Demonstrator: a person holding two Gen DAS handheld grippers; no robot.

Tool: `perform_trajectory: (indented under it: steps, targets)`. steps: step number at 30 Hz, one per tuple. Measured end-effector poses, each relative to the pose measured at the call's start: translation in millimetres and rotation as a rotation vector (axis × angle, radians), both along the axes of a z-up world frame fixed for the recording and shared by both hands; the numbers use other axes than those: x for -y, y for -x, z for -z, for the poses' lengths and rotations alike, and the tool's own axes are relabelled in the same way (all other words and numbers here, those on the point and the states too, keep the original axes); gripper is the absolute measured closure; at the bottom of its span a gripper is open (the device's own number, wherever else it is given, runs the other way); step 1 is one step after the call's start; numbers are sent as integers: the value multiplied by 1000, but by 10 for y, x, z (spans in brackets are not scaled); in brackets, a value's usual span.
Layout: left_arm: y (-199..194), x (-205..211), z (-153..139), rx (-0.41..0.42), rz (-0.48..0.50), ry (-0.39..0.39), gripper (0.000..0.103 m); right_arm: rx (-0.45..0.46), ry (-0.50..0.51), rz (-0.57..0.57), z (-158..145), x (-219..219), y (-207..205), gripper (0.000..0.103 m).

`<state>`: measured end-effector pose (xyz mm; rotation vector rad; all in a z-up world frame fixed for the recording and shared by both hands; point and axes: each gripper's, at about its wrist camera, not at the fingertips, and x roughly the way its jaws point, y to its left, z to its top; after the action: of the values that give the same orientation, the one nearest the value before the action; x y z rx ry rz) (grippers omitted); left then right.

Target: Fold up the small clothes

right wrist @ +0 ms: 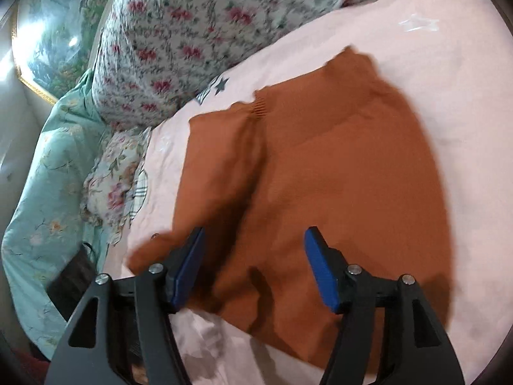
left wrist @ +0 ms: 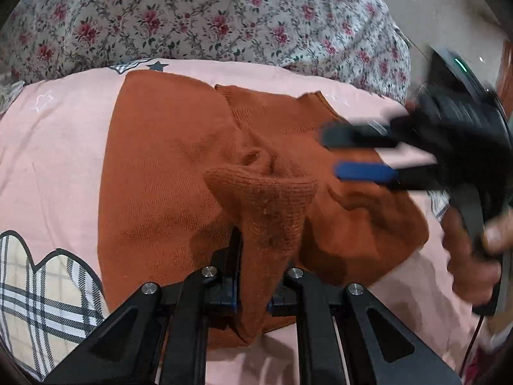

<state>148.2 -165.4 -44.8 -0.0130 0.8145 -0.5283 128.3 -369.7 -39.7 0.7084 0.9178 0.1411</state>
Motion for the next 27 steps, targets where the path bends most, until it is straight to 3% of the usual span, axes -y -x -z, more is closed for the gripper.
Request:
perform_trajectory:
  steps: [9, 10, 11, 12, 16, 20, 27]
  targets:
    - [48, 36, -104, 54, 33, -37, 94, -36, 5, -126, 163, -352, -988, 38]
    - [59, 38, -136, 58, 35, -36, 94, -54, 32, -152, 181, -418, -1072, 52]
    - [67, 49, -183, 64, 38, -35, 95, -74, 83, -161, 174, -470, -1114, 78]
    - [83, 63, -263, 70, 49, -23, 95, -78, 146, -164, 101, -500, -1121, 85]
    - [163, 212, -642, 129, 115, 63, 95, 66, 155, -133, -389, -266, -843, 89]
    - [132, 581, -762, 81, 197, 160, 94, 113, 225, -44, -724, 152, -440, 89]
    - [78, 1169, -304, -49, 271, 156, 94, -39, 213, 65, -157, 812, -185, 90]
